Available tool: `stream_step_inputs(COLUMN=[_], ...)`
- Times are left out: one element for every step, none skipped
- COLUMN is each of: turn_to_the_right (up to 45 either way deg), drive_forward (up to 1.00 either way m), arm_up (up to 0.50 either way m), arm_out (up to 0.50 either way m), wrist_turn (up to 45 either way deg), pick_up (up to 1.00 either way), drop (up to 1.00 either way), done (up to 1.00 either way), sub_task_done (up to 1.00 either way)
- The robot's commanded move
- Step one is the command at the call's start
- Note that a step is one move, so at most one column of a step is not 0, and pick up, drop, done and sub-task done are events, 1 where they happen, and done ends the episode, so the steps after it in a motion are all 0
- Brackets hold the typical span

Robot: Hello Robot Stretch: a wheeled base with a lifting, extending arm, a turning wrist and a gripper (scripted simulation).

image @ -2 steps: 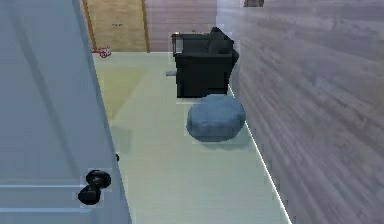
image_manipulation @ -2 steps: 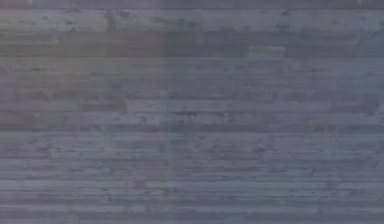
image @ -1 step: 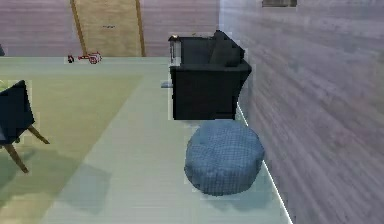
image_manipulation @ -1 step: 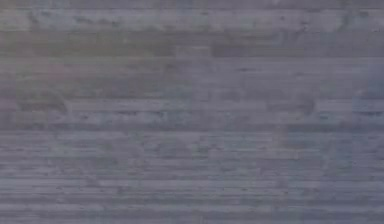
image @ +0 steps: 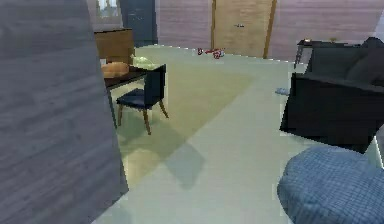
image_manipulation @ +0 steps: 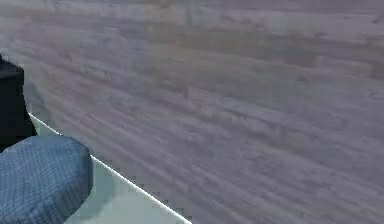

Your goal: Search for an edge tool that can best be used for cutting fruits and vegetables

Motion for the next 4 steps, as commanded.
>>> stream_step_inputs(turn_to_the_right=[0.0, 0.0, 15.0, 0.0], drive_forward=[1.00, 0.30, 0.00, 1.00], arm_up=[0.00, 0.00, 0.00, 0.00], arm_out=[0.00, 0.00, 0.00, 0.00], wrist_turn=[0.0, 0.0, 0.0, 0.0], pick_up=[0.00, 0.00, 0.00, 0.00], drop=[0.00, 0.00, 0.00, 0.00], done=[0.00, 0.00, 0.00, 0.00], sub_task_done=[0.00, 0.00, 0.00, 0.00])
